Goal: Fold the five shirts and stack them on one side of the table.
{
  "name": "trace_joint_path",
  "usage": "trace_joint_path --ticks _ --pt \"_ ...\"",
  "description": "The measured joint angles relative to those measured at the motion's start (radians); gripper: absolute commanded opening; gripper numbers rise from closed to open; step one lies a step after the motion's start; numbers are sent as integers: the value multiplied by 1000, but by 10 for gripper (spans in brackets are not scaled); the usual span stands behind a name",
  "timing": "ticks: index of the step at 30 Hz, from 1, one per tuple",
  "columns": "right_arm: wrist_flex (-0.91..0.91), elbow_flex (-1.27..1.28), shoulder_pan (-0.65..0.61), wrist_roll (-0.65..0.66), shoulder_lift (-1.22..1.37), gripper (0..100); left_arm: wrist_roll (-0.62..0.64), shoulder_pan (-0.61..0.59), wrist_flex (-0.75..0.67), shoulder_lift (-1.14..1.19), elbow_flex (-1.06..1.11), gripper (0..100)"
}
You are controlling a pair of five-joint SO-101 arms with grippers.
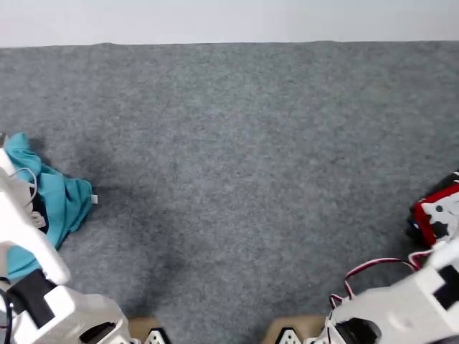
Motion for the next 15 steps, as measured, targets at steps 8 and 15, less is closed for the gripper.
trace_joint_path --ticks 8,15 --pt "0 0 -130 29 -157 10 14 14 0 -60 11 3" --pt "0 184 -186 107 -345 10 58 150 0 -313 21 3"
